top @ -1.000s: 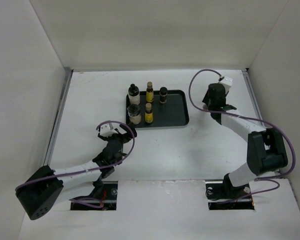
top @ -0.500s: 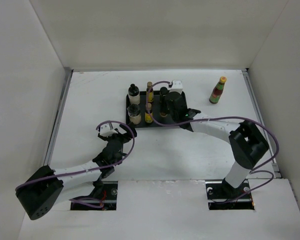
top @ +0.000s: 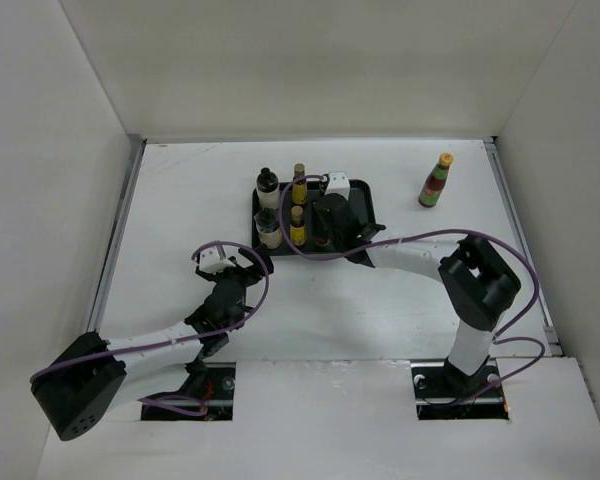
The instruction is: Organize the condiment bottles
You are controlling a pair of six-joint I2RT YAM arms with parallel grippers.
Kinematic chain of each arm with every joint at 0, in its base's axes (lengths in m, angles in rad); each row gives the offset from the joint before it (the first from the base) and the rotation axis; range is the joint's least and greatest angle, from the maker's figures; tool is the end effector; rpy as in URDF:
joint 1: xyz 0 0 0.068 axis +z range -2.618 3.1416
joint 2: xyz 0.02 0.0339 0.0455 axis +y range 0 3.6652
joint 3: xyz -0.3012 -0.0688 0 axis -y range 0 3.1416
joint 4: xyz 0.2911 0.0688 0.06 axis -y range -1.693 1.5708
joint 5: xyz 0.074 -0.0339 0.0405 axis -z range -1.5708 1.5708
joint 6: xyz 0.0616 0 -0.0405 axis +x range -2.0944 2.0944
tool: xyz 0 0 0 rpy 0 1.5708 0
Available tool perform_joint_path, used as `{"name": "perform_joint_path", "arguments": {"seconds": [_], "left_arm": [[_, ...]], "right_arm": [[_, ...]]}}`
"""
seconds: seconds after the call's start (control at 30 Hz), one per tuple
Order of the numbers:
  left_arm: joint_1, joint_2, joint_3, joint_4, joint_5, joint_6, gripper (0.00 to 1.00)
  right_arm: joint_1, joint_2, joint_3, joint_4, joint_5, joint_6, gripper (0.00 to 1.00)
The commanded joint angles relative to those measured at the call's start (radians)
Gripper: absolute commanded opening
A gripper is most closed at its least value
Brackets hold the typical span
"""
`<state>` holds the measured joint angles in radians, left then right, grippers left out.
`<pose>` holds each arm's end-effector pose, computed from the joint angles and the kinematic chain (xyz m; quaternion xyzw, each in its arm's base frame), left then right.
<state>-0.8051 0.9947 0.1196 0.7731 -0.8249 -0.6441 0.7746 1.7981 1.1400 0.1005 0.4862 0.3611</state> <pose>0.1738 -0.1155 0.1693 -0.2131 0.6994 -0.1842 0.6569 0.3517 0.3039 0.2084 -0.0599 0.8546 0.0758 0.5102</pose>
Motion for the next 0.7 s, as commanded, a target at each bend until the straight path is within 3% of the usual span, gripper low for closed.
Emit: {"name": "perform_joint_path", "arguments": {"seconds": [0.0, 0.37, 0.53, 0.67], "left_arm": [[0.005, -0.005, 0.028, 0.041, 0.009, -0.011, 1.00], [0.004, -0.007, 0.026, 0.041, 0.009, -0.012, 1.00], [0.004, -0.005, 0.026, 0.041, 0.009, -0.014, 1.00], [0.004, -0.007, 0.026, 0.041, 0.009, -0.014, 1.00]], "right_arm": [[0.013, -0.039, 0.033, -0.004, 0.051, -0.016, 0.37], [0.013, -0.029, 0.038, -0.042, 0.072, -0.042, 0.41], [0.013, -0.029, 0.027, -0.044, 0.072, -0.030, 0.60], [0.013, -0.063, 0.024, -0.044, 0.068, -0.025, 0.68]]}}
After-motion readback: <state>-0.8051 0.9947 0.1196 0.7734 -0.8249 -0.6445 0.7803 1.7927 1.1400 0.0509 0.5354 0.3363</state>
